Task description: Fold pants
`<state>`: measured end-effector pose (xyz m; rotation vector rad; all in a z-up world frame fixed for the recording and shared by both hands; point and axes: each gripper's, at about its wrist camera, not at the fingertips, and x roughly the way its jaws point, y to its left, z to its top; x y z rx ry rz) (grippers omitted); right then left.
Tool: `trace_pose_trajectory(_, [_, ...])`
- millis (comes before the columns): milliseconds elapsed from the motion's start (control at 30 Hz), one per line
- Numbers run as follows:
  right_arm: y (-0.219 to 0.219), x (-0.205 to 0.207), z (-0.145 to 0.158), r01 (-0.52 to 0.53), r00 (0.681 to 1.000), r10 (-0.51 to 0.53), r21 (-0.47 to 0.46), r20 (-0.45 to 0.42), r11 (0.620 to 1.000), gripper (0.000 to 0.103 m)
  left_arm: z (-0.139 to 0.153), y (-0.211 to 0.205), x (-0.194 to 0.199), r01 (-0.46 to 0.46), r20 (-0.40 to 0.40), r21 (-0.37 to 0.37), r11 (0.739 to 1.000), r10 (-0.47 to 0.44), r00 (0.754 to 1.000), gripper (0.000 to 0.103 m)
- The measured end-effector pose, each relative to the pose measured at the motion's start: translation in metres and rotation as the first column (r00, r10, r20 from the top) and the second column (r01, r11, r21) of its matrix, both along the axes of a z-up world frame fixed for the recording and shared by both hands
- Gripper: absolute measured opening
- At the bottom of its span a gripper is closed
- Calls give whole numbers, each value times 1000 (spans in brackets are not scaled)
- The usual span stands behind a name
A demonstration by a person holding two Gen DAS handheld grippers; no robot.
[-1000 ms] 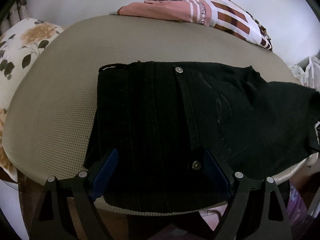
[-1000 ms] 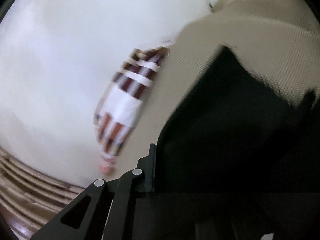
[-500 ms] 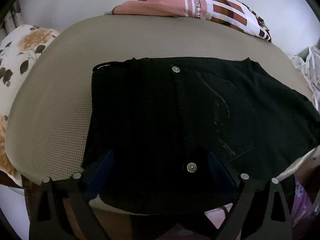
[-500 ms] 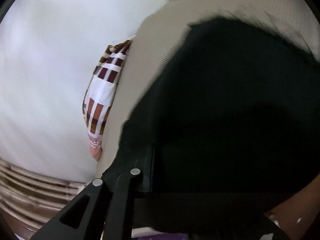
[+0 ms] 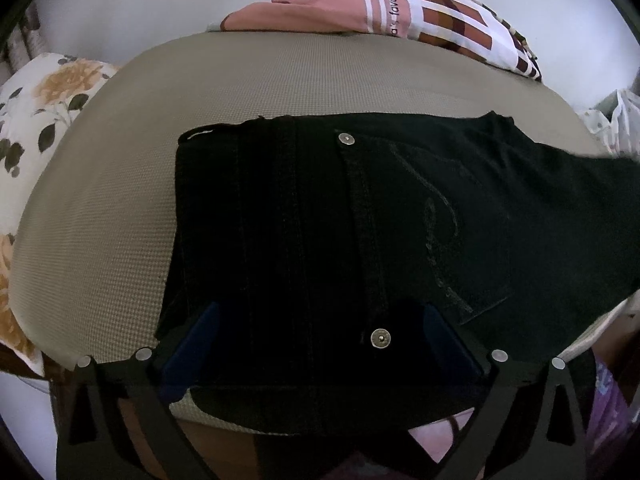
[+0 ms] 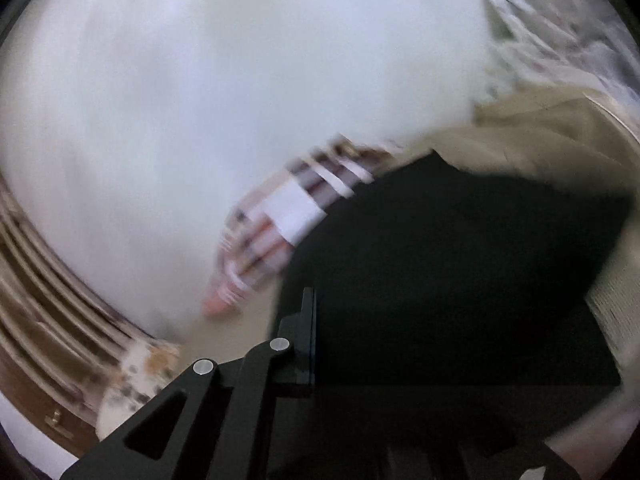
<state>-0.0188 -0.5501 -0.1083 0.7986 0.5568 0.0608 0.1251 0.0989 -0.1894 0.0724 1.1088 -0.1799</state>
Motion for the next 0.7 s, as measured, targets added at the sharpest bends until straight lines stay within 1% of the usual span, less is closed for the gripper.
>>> trace_pose_trajectory(33, [-3,-1,-19,13,998,-11,26,-55,1000,4,-1,-1,0,4,-1,4,1000,-4,1000,103])
trace_pose_trajectory(100, [-13,-10,-64,59,986,-43,97,-163,994,5,-1,-1,1,9,-1,12,1000,-9,1000,103])
trace_pose_trajectory(133, [-18,-15,-82,88,978,-64,116,-200,989,5,-1,-1,2,10,-3,14,1000,-9,1000,103])
trace_pose_trajectory(167, [-23,-18,-99,115,970,-80,146,-228,983,5,-1,-1,2,9,-7,14,1000,-9,1000,103])
trace_pose_trajectory(233, [-30,-28,-124,152,965,-92,238,-244,959,4,-1,-1,3,8,-13,13,1000,-8,1000,103])
trace_pose_trajectory(267, [-30,-27,-129,157,965,-95,254,-243,954,4,-1,-1,3,7,-14,13,1000,-7,1000,103])
trace_pose_trajectory(367, [-33,-29,-134,151,969,-95,241,-229,959,4,-2,-2,4,2,-12,19,1000,-2,1000,103])
trace_pose_trajectory(400, [-36,-29,-131,153,972,-103,236,-213,960,4,-2,-3,3,2,-10,21,1000,-2,1000,103])
trace_pose_trajectory(433, [-39,-28,-124,158,975,-115,230,-192,960,4,-2,-3,3,2,-9,21,1000,-2,1000,103])
trace_pose_trajectory(500, [-41,-30,-91,161,983,-137,218,-125,963,4,-2,-3,3,4,-8,19,1000,-4,1000,103])
trace_pose_trajectory(533, [-43,-33,-78,162,986,-149,191,-80,968,4,-2,-2,3,5,-8,18,1000,-5,1000,103])
trace_pose_trajectory(567, [-46,-36,-66,165,986,-158,161,-52,973,4,-3,-2,3,5,-6,18,1000,-5,1000,103])
trace_pose_trajectory(600, [-48,-40,-63,169,985,-164,133,-48,977,4,-3,-2,2,5,-4,19,1000,-5,1000,103])
trace_pose_trajectory(633, [-52,-40,-73,173,983,-163,125,-82,977,4,-3,-2,2,6,-3,20,1000,-6,1000,103])
trace_pose_trajectory(667, [-57,-41,-90,181,978,-164,137,-128,974,4,-3,-3,2,7,-2,24,1000,-7,1000,103])
trace_pose_trajectory(700, [-61,-39,-109,185,971,-155,168,-180,968,4,-3,-3,2,8,-2,26,1000,-8,1000,103])
